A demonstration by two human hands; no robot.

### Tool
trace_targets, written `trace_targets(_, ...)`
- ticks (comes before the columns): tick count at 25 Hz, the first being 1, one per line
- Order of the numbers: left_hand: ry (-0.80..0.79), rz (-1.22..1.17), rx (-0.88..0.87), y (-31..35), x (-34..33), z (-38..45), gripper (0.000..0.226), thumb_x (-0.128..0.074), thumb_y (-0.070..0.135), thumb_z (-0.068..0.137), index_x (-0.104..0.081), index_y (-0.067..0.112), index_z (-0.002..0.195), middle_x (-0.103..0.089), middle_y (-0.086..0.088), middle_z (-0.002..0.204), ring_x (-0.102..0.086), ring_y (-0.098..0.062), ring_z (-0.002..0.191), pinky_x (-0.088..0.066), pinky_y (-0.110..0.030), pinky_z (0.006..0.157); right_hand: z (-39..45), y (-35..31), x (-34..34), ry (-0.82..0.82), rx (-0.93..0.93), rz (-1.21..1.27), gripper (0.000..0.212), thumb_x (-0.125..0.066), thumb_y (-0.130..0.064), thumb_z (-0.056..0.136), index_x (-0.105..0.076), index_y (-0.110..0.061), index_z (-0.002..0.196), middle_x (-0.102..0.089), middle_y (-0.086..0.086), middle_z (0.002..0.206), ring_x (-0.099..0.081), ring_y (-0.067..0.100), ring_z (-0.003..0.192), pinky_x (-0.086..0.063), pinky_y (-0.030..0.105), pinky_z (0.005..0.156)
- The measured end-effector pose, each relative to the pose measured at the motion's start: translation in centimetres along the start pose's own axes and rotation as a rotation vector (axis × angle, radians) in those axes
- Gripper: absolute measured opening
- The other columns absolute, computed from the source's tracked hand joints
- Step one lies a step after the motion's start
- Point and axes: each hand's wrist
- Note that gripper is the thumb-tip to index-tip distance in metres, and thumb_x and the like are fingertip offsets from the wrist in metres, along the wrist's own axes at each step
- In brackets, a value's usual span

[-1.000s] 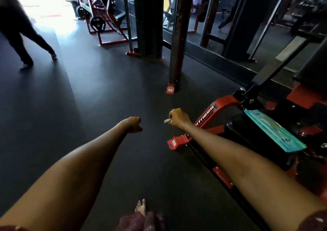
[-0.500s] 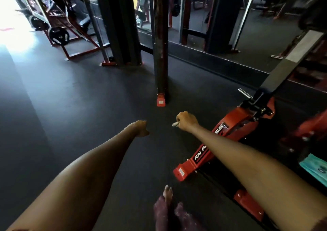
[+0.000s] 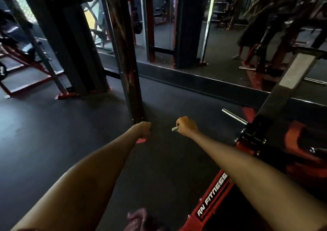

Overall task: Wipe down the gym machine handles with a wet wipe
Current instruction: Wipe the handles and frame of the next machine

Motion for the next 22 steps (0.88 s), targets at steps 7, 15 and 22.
trace_targets(7, -0.039, 0.166, -0.233, 0.3, 7.9, 22.2, 0.045, -0.055, 0.021, 0.094, -0.047, 0.002, 0.134, -0.046, -0.015, 0.139, -0.046, -0.027, 0.126, -0.032, -0.030, 0.103, 14.5, 7.0, 3.7, 0.138, -0.258, 0.095, 0.029, -0.064, -0.033, 0.085, -0.067, -0.005, 0.094, -0.065, 0.016, 0.101, -0.062, 0.035, 0.096, -0.049, 0.036, 0.076)
trace_targets(15, -0.003, 0.300, -0.640, 14.0, 17.5, 39.2, 0.041, -0.054, 0.027, 0.093, -0.053, 0.004, 0.127, -0.053, -0.015, 0.133, -0.051, -0.028, 0.120, -0.040, -0.034, 0.098, 19.8, 18.0, 11.8, 0.342, -0.649, 0.200, 0.031, -0.064, -0.034, 0.085, -0.069, -0.006, 0.097, -0.068, 0.014, 0.101, -0.063, 0.029, 0.097, -0.048, 0.033, 0.077)
trace_targets(22, 0.181, 0.286, -0.996, 30.6, 21.1, 45.7, 0.045, -0.059, 0.031, 0.090, -0.052, 0.006, 0.126, -0.053, -0.017, 0.129, -0.053, -0.032, 0.117, -0.044, -0.041, 0.096, 19.6, 31.3, 21.3, 0.666, -0.845, 0.219, 0.019, -0.070, -0.019, 0.080, -0.071, -0.004, 0.091, -0.069, 0.016, 0.095, -0.065, 0.030, 0.089, -0.054, 0.041, 0.080)
Point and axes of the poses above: each hand's wrist, its own z-axis towards the middle knuckle, its own x-axis out of the back of the hand, y = z × x
